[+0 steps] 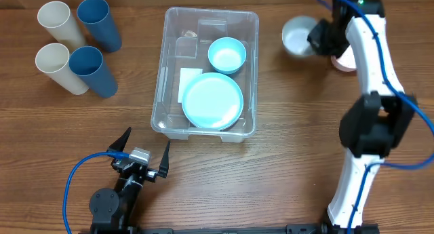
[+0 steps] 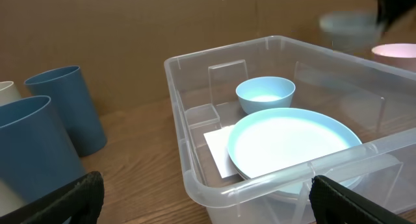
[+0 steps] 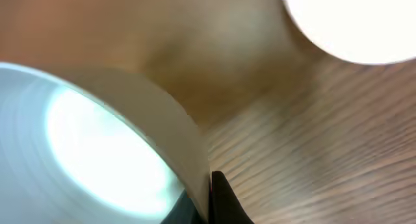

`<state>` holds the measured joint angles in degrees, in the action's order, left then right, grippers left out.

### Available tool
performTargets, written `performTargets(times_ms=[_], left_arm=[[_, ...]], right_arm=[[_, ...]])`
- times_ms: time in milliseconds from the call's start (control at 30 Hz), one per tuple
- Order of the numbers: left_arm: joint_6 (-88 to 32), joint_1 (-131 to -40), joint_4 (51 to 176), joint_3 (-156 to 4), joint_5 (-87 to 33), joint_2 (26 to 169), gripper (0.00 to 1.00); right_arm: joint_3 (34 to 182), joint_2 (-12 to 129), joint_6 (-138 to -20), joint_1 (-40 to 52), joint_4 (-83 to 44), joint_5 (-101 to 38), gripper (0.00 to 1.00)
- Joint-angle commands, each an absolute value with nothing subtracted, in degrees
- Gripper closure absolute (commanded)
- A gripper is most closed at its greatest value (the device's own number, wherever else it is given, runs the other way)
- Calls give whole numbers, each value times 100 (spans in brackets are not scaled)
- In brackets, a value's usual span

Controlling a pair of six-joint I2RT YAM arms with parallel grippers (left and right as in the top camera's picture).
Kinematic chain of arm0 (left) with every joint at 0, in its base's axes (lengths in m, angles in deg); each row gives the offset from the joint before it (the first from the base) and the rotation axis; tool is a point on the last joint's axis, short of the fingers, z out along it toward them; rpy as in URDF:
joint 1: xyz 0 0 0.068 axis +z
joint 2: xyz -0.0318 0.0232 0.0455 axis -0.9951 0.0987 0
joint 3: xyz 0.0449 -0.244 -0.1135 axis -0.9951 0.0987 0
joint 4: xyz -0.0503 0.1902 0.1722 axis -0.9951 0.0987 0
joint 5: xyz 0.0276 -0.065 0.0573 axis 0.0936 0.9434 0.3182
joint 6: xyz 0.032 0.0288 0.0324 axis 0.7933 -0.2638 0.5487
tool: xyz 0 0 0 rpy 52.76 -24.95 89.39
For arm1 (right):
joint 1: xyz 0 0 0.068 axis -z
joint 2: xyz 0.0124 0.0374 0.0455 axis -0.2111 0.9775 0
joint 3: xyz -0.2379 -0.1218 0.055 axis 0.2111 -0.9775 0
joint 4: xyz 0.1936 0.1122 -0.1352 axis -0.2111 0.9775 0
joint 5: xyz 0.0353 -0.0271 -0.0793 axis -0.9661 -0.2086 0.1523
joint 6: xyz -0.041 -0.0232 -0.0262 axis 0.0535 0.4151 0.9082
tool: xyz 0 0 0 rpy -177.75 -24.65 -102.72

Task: Pack container
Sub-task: 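Lower the grey bowl into the light-blue bowl in the bin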

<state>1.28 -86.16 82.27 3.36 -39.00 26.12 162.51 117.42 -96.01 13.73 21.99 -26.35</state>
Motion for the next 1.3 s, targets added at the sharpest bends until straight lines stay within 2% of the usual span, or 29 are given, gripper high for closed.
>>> performTargets(times_ms=[0, 167, 300, 467, 833, 867, 900, 933, 967, 1033, 1267], left_arm=[[194, -8574, 8221, 356, -3913, 2573, 0], [194, -8574, 8221, 356, -3913, 2573, 0], [194, -8574, 8221, 356, -3913, 2573, 0], [194, -8574, 8221, 356, -3913, 2573, 0], [194, -8574, 8221, 356, -3913, 2573, 0], [194, -8574, 8221, 356, -3913, 2573, 0], [194, -8574, 8221, 356, -3913, 2573, 0], [194, -8574, 8221, 356, -3913, 2573, 0], [194, -8574, 8221, 356, -3913, 2573, 0], [194, -8574, 8221, 356, -3913, 2573, 0], [194, -8574, 8221, 356, -3913, 2573, 0]], right_arm=[[16540, 10684, -9087, 651, 2157, -2453, 96], [16535, 10571, -8880, -472, 1906, -1830, 96], [16396, 10824, -8886, -1016, 1517, -1234, 96], [16205, 11165, -8897, -1102, 1056, -1212, 96], [16203, 11972, -8882, -1102, 927, -1280, 96], [16203, 11972, -8880, -1102, 933, -1280, 85], [16203, 11972, -8880, -1102, 938, -1282, 67], [16203, 11972, -8877, -1102, 946, -1280, 60], [16203, 11972, -8864, -1102, 960, -1350, 56], [16221, 11967, -8617, -1102, 942, -1741, 52], [16822, 11598, -8585, -1403, 1475, -1841, 52]])
